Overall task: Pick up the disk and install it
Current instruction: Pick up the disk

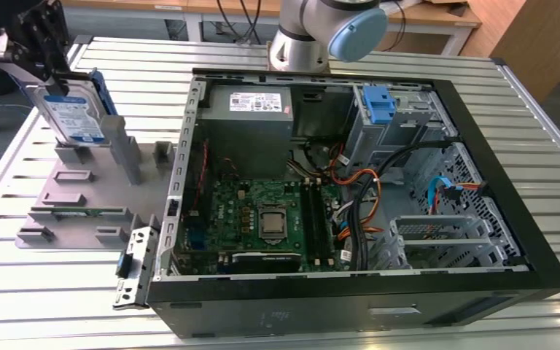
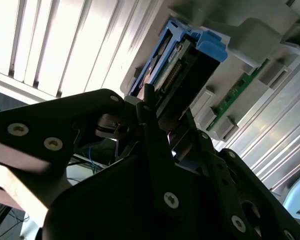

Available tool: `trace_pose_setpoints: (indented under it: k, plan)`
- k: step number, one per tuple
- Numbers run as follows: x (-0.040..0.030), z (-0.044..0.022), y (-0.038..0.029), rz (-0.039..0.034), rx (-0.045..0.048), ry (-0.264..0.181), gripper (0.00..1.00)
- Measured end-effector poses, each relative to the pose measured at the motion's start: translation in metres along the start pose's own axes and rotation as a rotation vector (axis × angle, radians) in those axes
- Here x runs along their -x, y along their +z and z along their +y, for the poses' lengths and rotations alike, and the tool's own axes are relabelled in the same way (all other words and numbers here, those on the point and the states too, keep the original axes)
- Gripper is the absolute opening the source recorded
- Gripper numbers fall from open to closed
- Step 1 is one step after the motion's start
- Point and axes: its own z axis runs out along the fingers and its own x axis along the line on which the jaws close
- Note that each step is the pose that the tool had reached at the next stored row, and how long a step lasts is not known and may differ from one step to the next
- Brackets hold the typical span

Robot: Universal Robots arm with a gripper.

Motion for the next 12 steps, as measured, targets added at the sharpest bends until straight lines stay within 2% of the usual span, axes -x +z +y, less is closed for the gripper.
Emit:
trace_pose_setpoints:
  k: [12]
  plan:
    - [0.0014,0.0001,-0.0323,0.0,0.0001,0.0,0.35]
